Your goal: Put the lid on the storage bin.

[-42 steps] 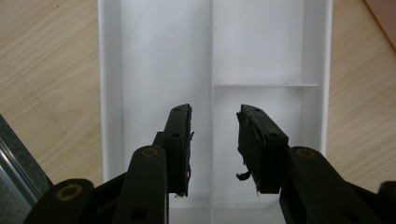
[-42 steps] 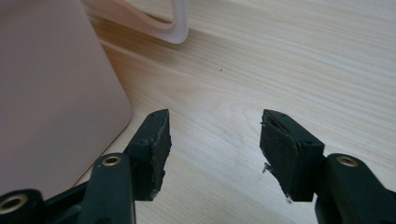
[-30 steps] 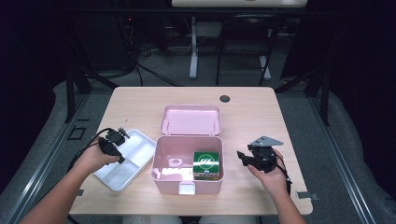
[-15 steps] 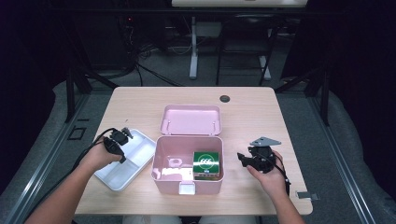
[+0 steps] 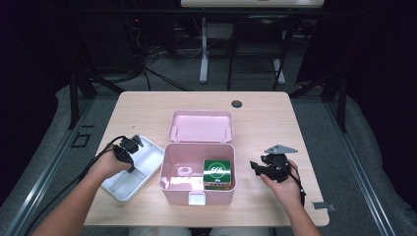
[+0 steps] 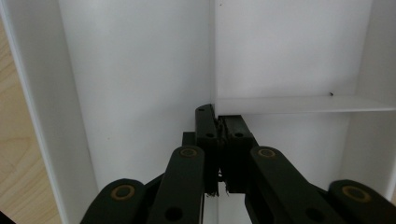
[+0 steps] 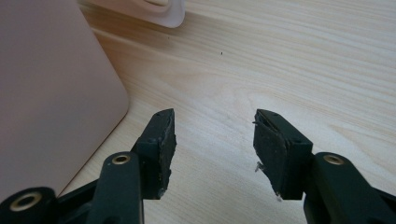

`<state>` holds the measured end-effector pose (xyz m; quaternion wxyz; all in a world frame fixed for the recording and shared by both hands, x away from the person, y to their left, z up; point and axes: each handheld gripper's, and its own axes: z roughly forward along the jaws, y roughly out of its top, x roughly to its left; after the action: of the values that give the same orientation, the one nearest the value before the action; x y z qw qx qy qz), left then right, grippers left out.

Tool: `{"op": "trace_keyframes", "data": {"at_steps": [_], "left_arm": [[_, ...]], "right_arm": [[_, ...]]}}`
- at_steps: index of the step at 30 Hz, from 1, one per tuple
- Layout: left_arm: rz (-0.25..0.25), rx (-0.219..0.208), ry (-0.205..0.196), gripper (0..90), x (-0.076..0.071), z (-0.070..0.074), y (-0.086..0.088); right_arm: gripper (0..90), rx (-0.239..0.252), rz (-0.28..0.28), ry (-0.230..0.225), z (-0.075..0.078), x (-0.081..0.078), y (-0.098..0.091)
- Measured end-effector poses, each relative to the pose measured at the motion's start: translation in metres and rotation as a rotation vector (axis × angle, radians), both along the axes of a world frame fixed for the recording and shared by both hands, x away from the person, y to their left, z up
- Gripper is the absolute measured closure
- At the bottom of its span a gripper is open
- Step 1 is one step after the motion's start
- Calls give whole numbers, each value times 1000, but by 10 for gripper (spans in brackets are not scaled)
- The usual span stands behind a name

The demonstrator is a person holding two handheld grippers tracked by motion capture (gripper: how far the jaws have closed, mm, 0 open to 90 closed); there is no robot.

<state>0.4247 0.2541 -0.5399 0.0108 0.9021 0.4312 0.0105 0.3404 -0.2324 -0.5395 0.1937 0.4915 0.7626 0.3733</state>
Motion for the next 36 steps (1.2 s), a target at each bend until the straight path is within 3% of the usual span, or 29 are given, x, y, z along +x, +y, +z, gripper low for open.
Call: {"op": "trace_keyframes", "data": {"at_steps": [12,22,27,30,36], "left_arm": [[20,-7,7,887,1,-1,1],[9,5,21,892,2,0,7],[10,-8,15,893,1,7,12],[2,10,4,893,0,13,14],[-12,1,-20,893,-3,33,17]], "right_arm": [[485,9,3,7,-2,1,-1],[487,13,3,9,-2,1,-1],[487,7,6,6,-3,1,-1],[487,7,6,7,-3,1,-1],[488,2,8,17,-5,2,1]]}}
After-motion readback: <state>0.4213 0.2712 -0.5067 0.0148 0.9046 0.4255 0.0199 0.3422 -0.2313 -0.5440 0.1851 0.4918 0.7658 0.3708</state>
